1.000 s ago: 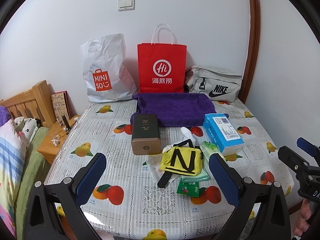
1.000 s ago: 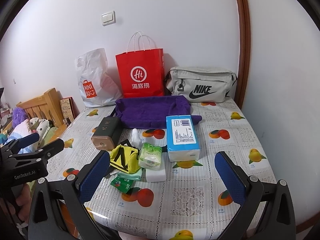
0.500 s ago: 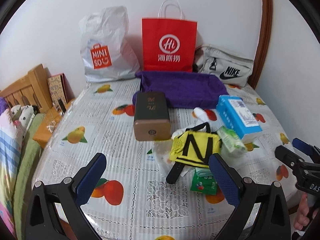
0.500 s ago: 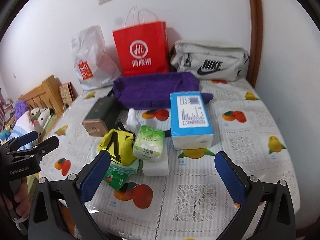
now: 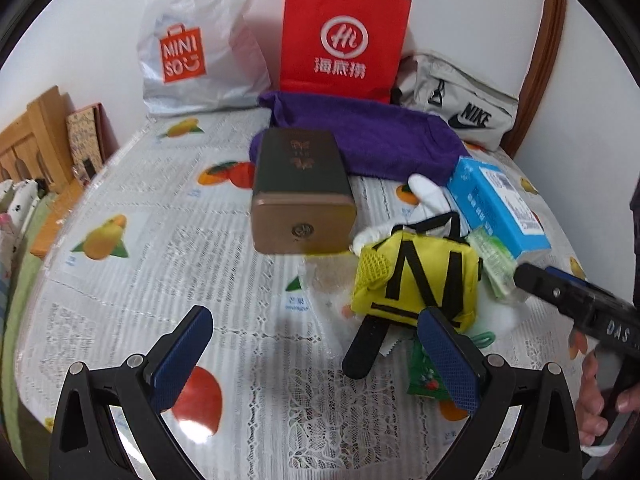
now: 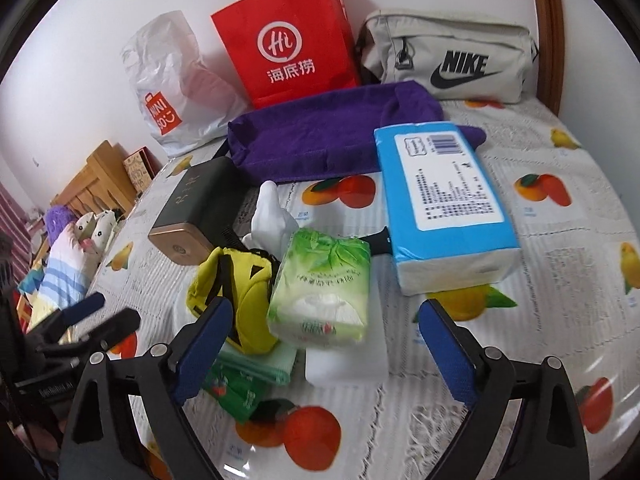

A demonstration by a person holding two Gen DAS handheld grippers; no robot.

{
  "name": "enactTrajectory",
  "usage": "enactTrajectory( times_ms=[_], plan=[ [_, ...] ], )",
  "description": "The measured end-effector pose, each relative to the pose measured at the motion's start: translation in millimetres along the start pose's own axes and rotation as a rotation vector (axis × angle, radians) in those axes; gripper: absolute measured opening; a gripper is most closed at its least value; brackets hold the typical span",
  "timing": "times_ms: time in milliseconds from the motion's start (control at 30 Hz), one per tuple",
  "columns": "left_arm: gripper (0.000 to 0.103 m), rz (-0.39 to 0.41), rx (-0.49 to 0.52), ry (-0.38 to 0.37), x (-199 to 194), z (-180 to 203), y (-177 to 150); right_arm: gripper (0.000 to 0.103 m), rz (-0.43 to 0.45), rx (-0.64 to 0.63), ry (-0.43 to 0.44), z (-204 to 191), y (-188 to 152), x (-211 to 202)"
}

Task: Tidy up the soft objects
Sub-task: 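Grasp the green tissue pack with the right tool while the left tool approaches the yellow pouch, then grasp the yellow N-strap pouch with the left tool while the right tool lifts the tissue pack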

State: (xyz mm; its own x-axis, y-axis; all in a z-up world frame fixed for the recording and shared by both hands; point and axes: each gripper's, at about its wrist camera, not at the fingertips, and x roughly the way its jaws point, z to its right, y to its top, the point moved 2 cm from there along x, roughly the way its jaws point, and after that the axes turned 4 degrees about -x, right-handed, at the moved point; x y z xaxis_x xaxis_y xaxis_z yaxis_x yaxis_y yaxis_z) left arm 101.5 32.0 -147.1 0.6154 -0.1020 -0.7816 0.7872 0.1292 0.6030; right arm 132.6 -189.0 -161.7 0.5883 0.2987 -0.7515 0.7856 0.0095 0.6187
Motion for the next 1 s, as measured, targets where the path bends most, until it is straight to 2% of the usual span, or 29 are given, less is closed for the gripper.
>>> enactTrajectory(
  times_ms=[133, 167, 200, 233, 400, 567, 667, 767, 867, 933, 967, 1000],
  plan=[
    [0.103, -0.030, 0.025, -0.013, 13, 1, -4, 0.093, -0.028, 0.016, -0.008, 1, 2, 17],
    [0.103, -0.034, 0.029, -0.016, 15, 2, -3, 0.082, -0.035, 0.015, -0.001, 1, 1, 20],
    [0.103, -0.037, 0.031, -0.026, 17, 2, -3, 0.064, -0.041, 0.015, 0.011, 1, 1, 21],
    [0.103, -0.037, 0.030, -0.037, 19, 2, -2, 0.057, -0.051, 0.015, 0.029, 1, 1, 24],
    [0.102, -0.034, 0.008, -0.062, 29, 1, 6, 0.055, -0.015, 0.002, 0.036, 1, 1, 15],
    [0.098, -0.018, 0.035, -0.055, 42, 9, 14, 0.055, 0.022, -0.016, 0.039, 5, -1, -4],
    [0.088, -0.027, 0.050, -0.054, 51, 16, 16, 0.055, 0.041, -0.019, 0.032, 12, -6, -16],
    [0.086, -0.032, 0.062, -0.059, 59, 21, 17, 0.054, 0.048, -0.029, 0.017, 23, -15, -28],
    [0.073, -0.039, 0.063, -0.052, 66, 23, 18, 0.054, 0.046, -0.040, -0.038, 34, -23, -33],
    [0.065, -0.042, 0.052, -0.077, 68, 24, 19, 0.054, 0.036, -0.043, -0.044, 41, -29, -34],
    [0.059, -0.044, 0.050, -0.089, 69, 25, 19, 0.054, 0.030, -0.042, -0.049, 44, -31, -34],
    [0.049, -0.046, 0.056, -0.097, 70, 26, 20, 0.054, 0.026, -0.038, -0.056, 47, -34, -33]
  ],
)
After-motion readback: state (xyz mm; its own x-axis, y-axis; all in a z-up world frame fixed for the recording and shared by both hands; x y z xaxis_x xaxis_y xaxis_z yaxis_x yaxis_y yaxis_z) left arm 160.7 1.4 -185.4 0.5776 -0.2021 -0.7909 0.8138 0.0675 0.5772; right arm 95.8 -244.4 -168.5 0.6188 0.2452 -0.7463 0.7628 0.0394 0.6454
